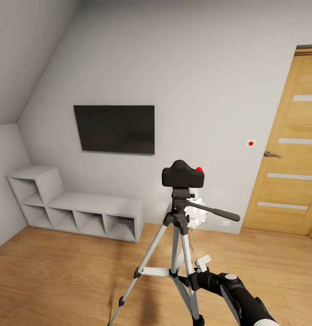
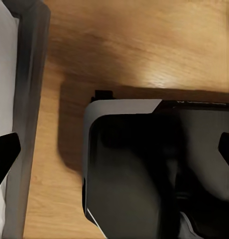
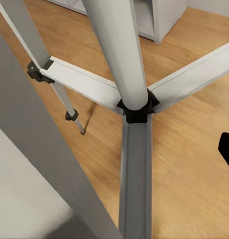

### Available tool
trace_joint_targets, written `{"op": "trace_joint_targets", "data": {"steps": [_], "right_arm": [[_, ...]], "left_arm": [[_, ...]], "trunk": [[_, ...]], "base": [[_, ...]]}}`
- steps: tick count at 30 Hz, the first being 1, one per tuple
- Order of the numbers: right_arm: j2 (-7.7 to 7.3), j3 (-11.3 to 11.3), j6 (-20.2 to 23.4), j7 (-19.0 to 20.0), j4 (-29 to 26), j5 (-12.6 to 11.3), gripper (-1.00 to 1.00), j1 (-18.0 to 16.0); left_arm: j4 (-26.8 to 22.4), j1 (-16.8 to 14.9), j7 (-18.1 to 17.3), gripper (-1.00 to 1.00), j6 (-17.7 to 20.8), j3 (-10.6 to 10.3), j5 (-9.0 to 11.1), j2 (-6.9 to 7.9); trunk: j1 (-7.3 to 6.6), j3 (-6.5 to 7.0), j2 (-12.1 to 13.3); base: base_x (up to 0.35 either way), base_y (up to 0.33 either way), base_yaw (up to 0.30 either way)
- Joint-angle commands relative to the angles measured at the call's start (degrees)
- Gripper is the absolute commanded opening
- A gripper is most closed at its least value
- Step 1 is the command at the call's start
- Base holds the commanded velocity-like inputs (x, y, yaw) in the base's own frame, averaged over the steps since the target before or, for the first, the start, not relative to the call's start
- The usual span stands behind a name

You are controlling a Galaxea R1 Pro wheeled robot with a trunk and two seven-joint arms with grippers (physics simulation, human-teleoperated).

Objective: Attach the digital camera to the camera tripod in the bedroom.

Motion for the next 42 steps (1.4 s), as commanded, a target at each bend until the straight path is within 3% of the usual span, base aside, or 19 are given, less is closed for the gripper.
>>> {"op": "trace_joint_targets", "data": {"steps": [1,8,17,20,42], "right_arm": [[0.0,-0.07,0.28,0.26,-0.09,0.3,1.0,0.01],[-0.07,-0.07,0.28,0.41,-0.1,0.42,1.0,-0.03],[-0.25,-0.07,0.28,0.55,-0.1,0.46,1.0,-0.04],[-0.34,-0.07,0.24,0.6,-0.19,0.39,1.0,-0.02],[-0.62,-0.15,0.19,2.1,-0.88,0.17,1.0,-0.02]], "left_arm": [[-0.02,-0.01,-0.19,1.0,0.23,-0.42,0.6,-0.1],[0.02,-0.01,-0.13,1.0,0.17,-0.38,1.06,-0.55],[0.06,-0.03,-0.05,1.0,0.16,-0.39,5.97,-0.63],[0.06,-0.01,-0.03,1.0,0.15,-0.39,6.61,-0.63],[0.06,0.0,-0.03,1.0,0.24,-0.42,7.19,-0.86]], "trunk": [[0.02,-0.02,-0.04],[0.02,-0.02,-0.04],[0.02,-0.02,-0.04],[0.02,-0.02,-0.04],[0.02,-0.02,-0.04]], "base": [[0.0,0.0,0.0],[-0.176,0.0,0.0],[-0.32,0.0,0.0],[-0.34,0.0,0.0],[-0.342,0.0,0.0]]}}
